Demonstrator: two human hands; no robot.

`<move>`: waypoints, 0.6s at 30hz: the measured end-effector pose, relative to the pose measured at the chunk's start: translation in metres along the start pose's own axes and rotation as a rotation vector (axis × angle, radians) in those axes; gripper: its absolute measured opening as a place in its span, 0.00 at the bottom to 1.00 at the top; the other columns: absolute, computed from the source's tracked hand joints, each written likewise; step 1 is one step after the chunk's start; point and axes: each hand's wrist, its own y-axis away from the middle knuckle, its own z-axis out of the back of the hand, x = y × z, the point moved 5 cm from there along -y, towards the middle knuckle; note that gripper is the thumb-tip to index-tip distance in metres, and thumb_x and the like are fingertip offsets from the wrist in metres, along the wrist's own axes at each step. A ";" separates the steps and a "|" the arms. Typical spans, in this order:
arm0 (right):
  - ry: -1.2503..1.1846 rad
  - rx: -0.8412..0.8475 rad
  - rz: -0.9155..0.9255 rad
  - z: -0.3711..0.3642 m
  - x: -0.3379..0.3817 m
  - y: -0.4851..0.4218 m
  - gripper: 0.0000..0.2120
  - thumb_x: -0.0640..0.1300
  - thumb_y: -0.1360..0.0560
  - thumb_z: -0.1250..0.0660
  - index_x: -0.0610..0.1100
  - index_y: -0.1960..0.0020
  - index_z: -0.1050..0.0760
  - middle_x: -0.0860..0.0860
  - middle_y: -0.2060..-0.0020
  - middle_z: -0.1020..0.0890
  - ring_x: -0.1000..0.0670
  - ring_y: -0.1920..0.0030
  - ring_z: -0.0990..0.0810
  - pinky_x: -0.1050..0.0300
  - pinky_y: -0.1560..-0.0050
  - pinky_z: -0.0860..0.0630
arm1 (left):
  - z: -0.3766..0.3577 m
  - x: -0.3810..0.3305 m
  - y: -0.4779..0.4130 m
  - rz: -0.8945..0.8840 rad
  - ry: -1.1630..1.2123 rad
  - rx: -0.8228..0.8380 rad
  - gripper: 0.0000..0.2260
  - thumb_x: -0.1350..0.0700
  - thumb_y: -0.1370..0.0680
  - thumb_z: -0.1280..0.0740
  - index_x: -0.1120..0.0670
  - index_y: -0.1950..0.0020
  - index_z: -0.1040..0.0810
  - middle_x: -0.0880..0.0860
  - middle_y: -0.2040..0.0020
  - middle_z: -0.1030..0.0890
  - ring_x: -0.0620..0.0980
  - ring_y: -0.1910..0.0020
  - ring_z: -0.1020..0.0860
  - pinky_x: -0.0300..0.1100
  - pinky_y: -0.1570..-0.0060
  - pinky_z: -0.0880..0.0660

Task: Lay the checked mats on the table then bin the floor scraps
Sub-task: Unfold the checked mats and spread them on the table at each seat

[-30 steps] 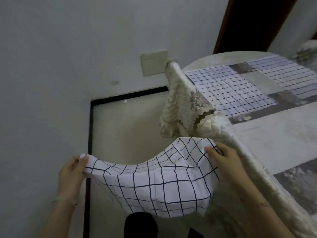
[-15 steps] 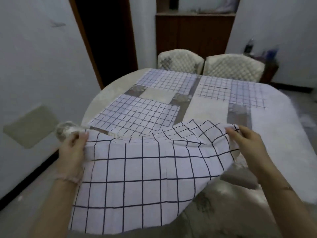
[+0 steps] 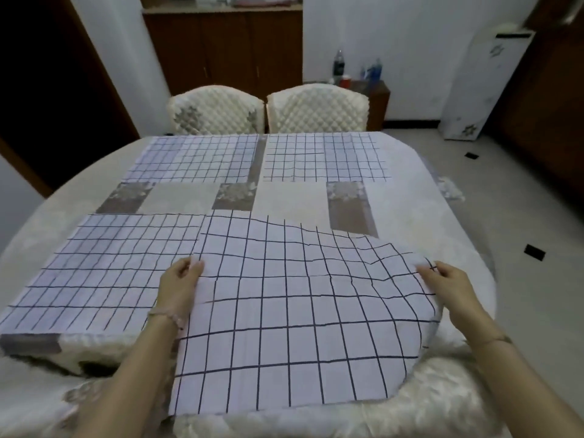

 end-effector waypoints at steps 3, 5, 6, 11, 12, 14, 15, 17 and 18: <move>0.055 -0.003 -0.052 0.004 -0.017 -0.037 0.20 0.45 0.26 0.32 0.26 0.54 0.29 0.42 0.65 0.25 0.47 0.63 0.27 0.53 0.59 0.31 | -0.033 0.017 -0.022 0.078 -0.071 0.040 0.06 0.58 0.22 0.36 0.60 0.54 0.25 0.57 0.57 0.25 0.51 0.57 0.29 0.38 0.63 0.33; 0.117 0.008 -0.072 0.005 -0.024 -0.060 0.19 0.44 0.25 0.33 0.26 0.59 0.30 0.44 0.67 0.29 0.48 0.65 0.32 0.56 0.62 0.36 | -0.053 0.030 -0.035 0.156 -0.077 0.045 0.06 0.59 0.23 0.35 0.60 0.56 0.25 0.58 0.59 0.25 0.52 0.58 0.28 0.39 0.63 0.33; 0.142 0.018 -0.078 0.003 -0.027 -0.072 0.17 0.44 0.25 0.33 0.29 0.61 0.29 0.44 0.68 0.31 0.49 0.66 0.33 0.57 0.63 0.38 | -0.061 0.035 -0.042 0.185 -0.082 0.046 0.05 0.59 0.23 0.35 0.60 0.57 0.26 0.57 0.60 0.26 0.52 0.59 0.29 0.40 0.64 0.33; 0.196 0.019 -0.129 -0.003 -0.043 -0.114 0.13 0.45 0.26 0.32 0.37 0.66 0.28 0.45 0.70 0.30 0.49 0.66 0.33 0.56 0.62 0.37 | -0.088 0.047 -0.067 0.239 -0.190 0.025 0.05 0.59 0.23 0.35 0.60 0.55 0.24 0.55 0.61 0.25 0.51 0.61 0.28 0.37 0.62 0.33; 0.208 0.013 -0.149 -0.003 -0.047 -0.119 0.15 0.45 0.27 0.32 0.36 0.66 0.27 0.45 0.70 0.29 0.49 0.66 0.31 0.56 0.62 0.36 | -0.091 0.046 -0.071 0.235 -0.209 0.025 0.04 0.59 0.23 0.36 0.60 0.55 0.24 0.54 0.61 0.25 0.49 0.62 0.29 0.35 0.63 0.33; 0.244 0.006 -0.179 -0.006 -0.049 -0.126 0.15 0.48 0.28 0.31 0.37 0.65 0.26 0.45 0.70 0.27 0.47 0.65 0.29 0.53 0.61 0.32 | -0.098 0.045 -0.081 0.243 -0.224 0.034 0.05 0.60 0.22 0.36 0.61 0.55 0.24 0.54 0.62 0.25 0.47 0.63 0.30 0.33 0.64 0.35; 0.274 -0.007 -0.188 -0.007 -0.048 -0.128 0.15 0.49 0.29 0.31 0.36 0.62 0.25 0.43 0.69 0.25 0.44 0.64 0.26 0.50 0.59 0.28 | -0.101 0.046 -0.087 0.249 -0.236 0.042 0.06 0.59 0.22 0.36 0.61 0.55 0.23 0.55 0.61 0.25 0.48 0.63 0.29 0.34 0.64 0.34; 0.359 -0.052 -0.185 -0.008 -0.046 -0.129 0.19 0.49 0.29 0.31 0.31 0.54 0.25 0.33 0.62 0.22 0.35 0.57 0.21 0.42 0.50 0.24 | -0.105 0.045 -0.097 0.258 -0.268 0.045 0.07 0.58 0.23 0.35 0.62 0.54 0.22 0.56 0.60 0.23 0.51 0.62 0.28 0.38 0.63 0.32; 0.406 -0.073 -0.177 -0.009 -0.045 -0.129 0.20 0.49 0.28 0.31 0.30 0.53 0.25 0.32 0.59 0.22 0.34 0.54 0.21 0.42 0.49 0.24 | -0.107 0.047 -0.102 0.265 -0.276 0.037 0.07 0.58 0.24 0.34 0.62 0.54 0.22 0.56 0.60 0.23 0.53 0.61 0.27 0.40 0.61 0.31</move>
